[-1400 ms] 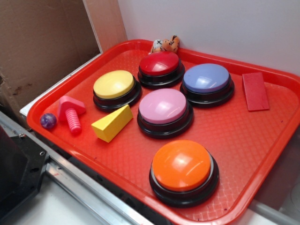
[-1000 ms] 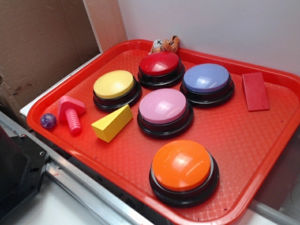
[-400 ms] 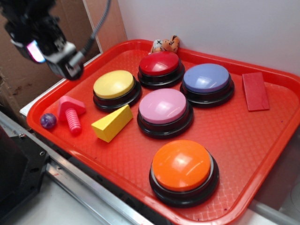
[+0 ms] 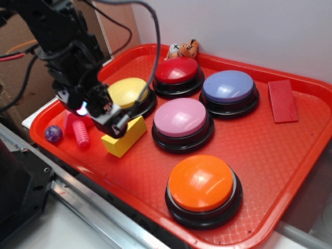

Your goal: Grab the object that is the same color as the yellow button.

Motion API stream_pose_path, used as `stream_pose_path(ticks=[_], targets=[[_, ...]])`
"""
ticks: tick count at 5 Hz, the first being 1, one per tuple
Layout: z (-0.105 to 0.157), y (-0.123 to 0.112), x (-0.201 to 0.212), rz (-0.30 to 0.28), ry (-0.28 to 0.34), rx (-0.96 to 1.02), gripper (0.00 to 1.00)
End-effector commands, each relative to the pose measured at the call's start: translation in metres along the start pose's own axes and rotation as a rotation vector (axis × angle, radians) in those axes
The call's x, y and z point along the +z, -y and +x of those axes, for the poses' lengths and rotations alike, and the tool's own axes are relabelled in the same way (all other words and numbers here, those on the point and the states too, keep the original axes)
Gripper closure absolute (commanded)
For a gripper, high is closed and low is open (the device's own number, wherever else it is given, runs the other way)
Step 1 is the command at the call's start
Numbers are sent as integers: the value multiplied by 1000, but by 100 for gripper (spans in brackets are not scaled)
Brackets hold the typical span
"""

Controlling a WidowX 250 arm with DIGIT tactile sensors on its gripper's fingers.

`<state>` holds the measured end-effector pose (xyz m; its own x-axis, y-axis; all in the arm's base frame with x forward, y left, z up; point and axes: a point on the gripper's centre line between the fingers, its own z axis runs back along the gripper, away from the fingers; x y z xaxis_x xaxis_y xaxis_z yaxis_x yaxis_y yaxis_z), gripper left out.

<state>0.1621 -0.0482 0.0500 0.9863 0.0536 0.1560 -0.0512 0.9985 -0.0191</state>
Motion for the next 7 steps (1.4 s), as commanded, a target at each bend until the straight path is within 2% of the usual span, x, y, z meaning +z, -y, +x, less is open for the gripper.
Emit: stream_pose_path(ticks=[1,2,3,4,5,6,7], targets=[[12,5,-39,24,7,-20,0],[11,10,-49,31,-13,-34,0],[9,11,-44,49,-9,-21,100],[12,9,-30,39,-40,-13,100],[23,5,5,13,-61,17,100],[37,14,53,26,-92,-21,100],[44,21,99,-39,-67,-32,100]])
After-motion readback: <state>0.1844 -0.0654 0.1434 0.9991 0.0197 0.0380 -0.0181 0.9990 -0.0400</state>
